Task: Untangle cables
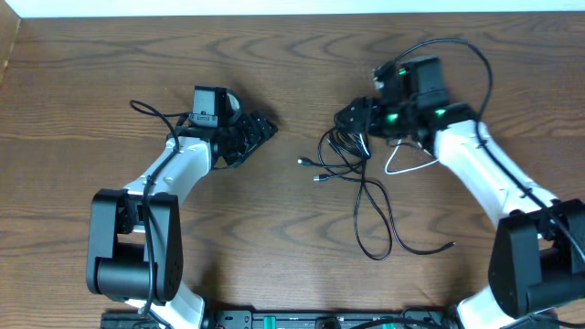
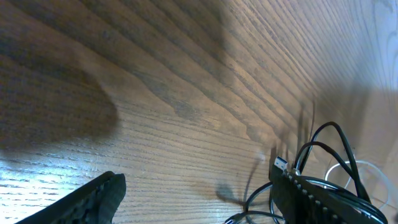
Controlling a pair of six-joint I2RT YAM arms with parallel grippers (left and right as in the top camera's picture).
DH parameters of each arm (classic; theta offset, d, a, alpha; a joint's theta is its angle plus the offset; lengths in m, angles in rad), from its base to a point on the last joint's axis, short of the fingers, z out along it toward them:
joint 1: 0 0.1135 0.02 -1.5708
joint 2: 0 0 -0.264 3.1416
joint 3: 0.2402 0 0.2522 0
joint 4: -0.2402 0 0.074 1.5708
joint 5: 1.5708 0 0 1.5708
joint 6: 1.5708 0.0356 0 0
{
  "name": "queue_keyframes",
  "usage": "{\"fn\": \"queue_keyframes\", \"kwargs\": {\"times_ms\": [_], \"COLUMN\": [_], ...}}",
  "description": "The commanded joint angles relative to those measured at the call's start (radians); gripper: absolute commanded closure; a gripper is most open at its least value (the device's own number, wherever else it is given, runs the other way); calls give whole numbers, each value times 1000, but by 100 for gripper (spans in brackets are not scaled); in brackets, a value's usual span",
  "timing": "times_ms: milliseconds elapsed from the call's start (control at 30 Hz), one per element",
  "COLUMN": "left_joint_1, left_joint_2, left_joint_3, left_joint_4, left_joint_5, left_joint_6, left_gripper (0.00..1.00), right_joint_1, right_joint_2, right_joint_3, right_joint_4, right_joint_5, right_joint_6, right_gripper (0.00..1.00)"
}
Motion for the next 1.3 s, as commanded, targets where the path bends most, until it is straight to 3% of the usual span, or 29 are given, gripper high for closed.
{"fn": "queue_keyframes", "kwargs": {"times_ms": [0, 67, 200, 300, 367, 500, 733, 1267], "left_joint_1": [2, 2, 2, 2, 2, 2, 2, 2], "left_joint_2": [2, 2, 2, 2, 2, 2, 2, 2], "left_joint_3": [2, 2, 2, 2, 2, 2, 2, 2], "left_joint_4": [1, 1, 0, 3, 12, 22, 24, 33], "left_joint_5": [-14, -14, -14, -14, -14, -14, -13, -13], "left_joint_6": [14, 14, 14, 14, 14, 14, 14, 14], "left_gripper": [20, 20, 20, 19, 19, 20, 20, 19], "right_joint_1": [50, 79, 110, 123, 123, 120, 120, 121], "right_joint_2": [-19, -19, -19, -19, -19, -19, -59, -435], "right_joint_3": [14, 13, 13, 13, 13, 13, 15, 15], "right_joint_4": [-5, -8, -52, -81, -80, -76, -87, -102], "right_joint_5": [295, 340, 387, 443, 444, 444, 418, 355], "right_joint_6": [77, 76, 77, 76, 76, 76, 75, -27], "right_gripper": [44, 48, 44, 47, 59, 98, 99, 99]}}
